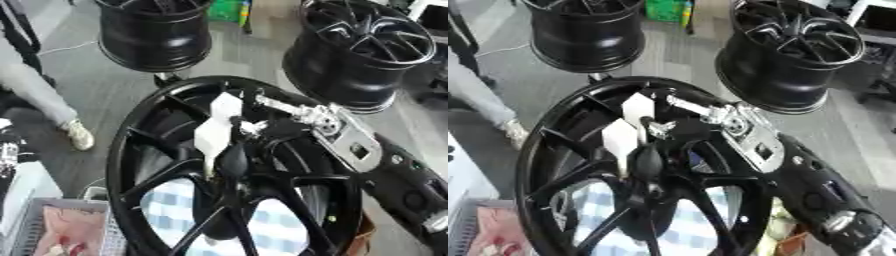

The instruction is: Pull the pin out of the wheel hub.

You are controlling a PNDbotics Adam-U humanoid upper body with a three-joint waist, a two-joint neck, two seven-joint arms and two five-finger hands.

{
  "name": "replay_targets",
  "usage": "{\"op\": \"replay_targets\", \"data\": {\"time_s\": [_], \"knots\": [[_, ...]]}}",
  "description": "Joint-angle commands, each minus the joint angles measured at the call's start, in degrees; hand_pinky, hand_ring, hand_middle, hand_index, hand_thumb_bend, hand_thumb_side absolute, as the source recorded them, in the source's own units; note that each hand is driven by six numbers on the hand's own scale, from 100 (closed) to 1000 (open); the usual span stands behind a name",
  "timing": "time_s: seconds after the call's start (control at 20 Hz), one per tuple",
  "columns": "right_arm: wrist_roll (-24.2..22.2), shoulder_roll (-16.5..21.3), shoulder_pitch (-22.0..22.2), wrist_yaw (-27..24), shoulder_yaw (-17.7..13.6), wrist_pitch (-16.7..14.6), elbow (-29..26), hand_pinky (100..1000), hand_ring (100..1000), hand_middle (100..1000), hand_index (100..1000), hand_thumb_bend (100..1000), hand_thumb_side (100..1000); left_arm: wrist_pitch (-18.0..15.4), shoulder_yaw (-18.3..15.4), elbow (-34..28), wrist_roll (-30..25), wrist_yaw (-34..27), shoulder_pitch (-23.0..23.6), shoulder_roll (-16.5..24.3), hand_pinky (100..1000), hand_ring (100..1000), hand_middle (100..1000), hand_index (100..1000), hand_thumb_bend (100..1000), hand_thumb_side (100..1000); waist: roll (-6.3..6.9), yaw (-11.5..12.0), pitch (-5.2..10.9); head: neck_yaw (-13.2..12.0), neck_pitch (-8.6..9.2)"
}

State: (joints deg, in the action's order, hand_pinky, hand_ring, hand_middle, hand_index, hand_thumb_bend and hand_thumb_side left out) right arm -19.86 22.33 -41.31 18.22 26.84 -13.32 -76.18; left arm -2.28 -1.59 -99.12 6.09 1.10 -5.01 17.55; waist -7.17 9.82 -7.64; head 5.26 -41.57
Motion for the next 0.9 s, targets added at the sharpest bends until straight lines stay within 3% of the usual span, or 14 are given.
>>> {"op": "replay_targets", "data": {"time_s": [0.05, 0.3, 0.6, 0.9], "knots": [[1.29, -0.94, -1.90, 0.38, -0.56, 0.07, -0.94, 798, 834, 853, 984, 100, 773, -0.10, 0.17, -0.57, -0.32, 0.34, -0.69, 0.42, 645, 631, 668, 812, 122, 762, 0.29, 0.24, 0.61, 0.49, -0.34], [4.28, -2.09, -2.54, 0.08, -0.49, -0.74, -0.40, 750, 780, 778, 925, 100, 695, -0.10, 0.23, -0.55, -0.41, 0.43, -0.70, 0.41, 646, 631, 669, 812, 120, 763, 0.20, 0.49, 0.55, 0.89, -0.63], [9.33, -2.28, -2.83, -0.01, -0.40, -2.10, -1.10, 693, 686, 526, 703, 100, 437, -0.11, 0.25, -0.53, -0.48, 0.44, -0.72, 0.37, 646, 632, 668, 812, 118, 765, 0.19, 0.62, 0.54, 0.99, -0.78], [15.03, -2.16, -3.01, 0.66, -0.23, -2.72, -2.28, 658, 625, 391, 569, 100, 218, -0.11, 0.27, -0.56, -0.53, 0.41, -0.73, 0.40, 647, 633, 668, 812, 116, 765, 0.24, 0.64, 0.56, 1.16, -0.89]]}}
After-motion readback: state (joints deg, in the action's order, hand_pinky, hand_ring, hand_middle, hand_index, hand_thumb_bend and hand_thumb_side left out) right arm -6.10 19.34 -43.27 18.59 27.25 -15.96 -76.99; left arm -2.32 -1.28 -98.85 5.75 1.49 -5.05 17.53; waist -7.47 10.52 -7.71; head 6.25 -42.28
